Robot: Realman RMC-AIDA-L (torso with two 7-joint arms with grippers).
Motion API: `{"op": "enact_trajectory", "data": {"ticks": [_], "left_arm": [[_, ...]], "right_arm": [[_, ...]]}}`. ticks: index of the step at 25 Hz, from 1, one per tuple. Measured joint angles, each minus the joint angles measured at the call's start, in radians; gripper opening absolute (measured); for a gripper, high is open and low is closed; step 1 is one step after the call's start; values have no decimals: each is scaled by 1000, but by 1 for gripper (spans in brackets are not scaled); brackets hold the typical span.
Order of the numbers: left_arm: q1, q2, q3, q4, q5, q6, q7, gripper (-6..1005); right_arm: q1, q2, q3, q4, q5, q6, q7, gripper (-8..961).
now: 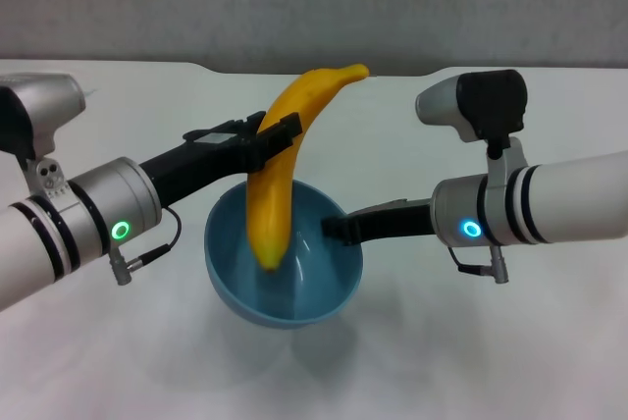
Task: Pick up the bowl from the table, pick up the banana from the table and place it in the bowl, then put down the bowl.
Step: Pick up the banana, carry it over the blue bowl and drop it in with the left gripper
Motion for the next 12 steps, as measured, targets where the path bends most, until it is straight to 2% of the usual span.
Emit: {"op": "enact_trajectory", "data": {"ticks": [12], "left_arm": [[-7,-2,2,77,-129,-75,136,651]], "right_arm": [[-18,-3,54,7,-7,39,-6,50]]}}
